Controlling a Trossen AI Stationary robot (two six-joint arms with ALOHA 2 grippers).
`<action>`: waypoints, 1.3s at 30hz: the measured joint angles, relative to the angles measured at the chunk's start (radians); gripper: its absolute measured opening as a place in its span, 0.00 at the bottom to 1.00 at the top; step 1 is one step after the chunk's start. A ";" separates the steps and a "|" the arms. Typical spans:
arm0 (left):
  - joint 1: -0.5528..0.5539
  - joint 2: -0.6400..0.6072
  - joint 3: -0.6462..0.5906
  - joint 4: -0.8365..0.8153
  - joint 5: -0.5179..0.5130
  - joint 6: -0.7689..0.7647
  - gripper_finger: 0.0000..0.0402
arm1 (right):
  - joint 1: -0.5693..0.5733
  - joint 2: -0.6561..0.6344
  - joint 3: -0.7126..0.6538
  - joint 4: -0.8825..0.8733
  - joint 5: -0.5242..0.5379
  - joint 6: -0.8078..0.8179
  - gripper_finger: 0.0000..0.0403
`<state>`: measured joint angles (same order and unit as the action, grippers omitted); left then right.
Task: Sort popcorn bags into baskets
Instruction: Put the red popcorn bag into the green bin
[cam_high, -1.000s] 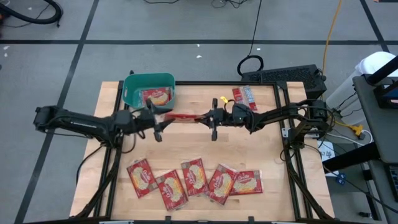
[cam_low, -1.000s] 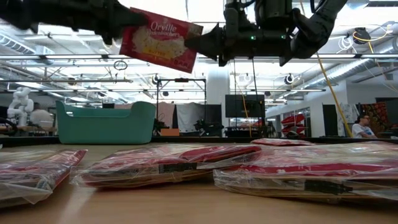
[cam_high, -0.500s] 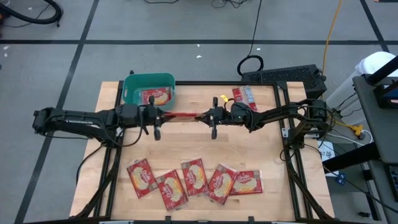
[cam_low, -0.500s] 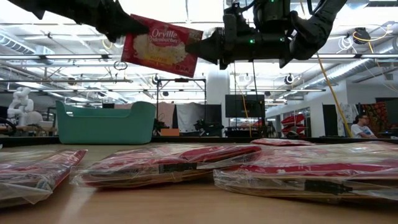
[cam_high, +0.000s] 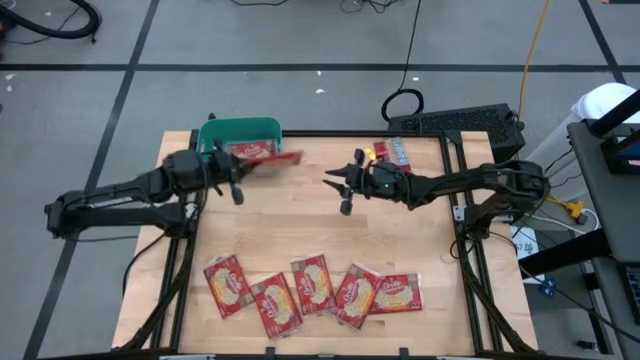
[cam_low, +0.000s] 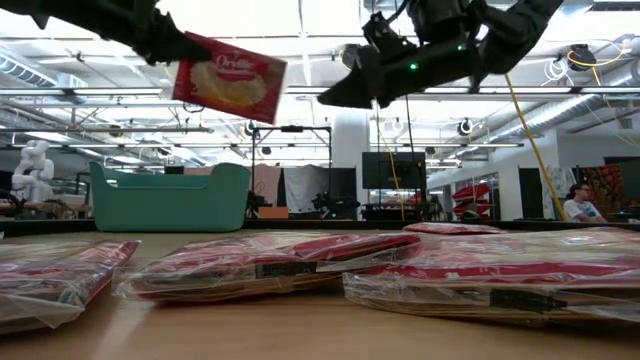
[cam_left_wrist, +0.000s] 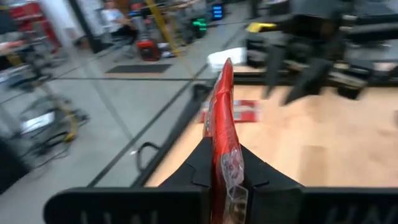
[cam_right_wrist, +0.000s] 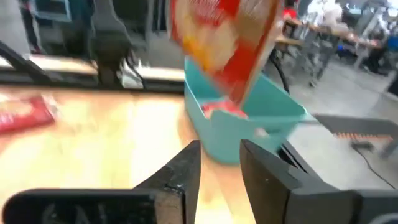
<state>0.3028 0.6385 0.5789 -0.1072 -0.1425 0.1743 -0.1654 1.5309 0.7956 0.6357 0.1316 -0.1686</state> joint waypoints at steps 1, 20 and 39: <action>0.031 -0.018 0.000 -0.019 0.000 -0.001 0.06 | 0.000 -0.014 0.000 -0.043 0.001 -0.001 0.27; 0.534 0.030 0.000 -0.244 0.100 -0.198 0.04 | 0.003 -0.085 -0.004 -0.328 -0.006 0.097 0.28; 0.723 0.341 0.000 -0.146 0.257 -0.315 0.17 | 0.023 -0.085 -0.004 -0.303 -0.056 0.130 0.28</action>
<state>1.0255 0.9793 0.5785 -0.2531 0.1150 -0.1411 -0.1421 1.4460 0.7918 0.3324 0.0756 -0.0387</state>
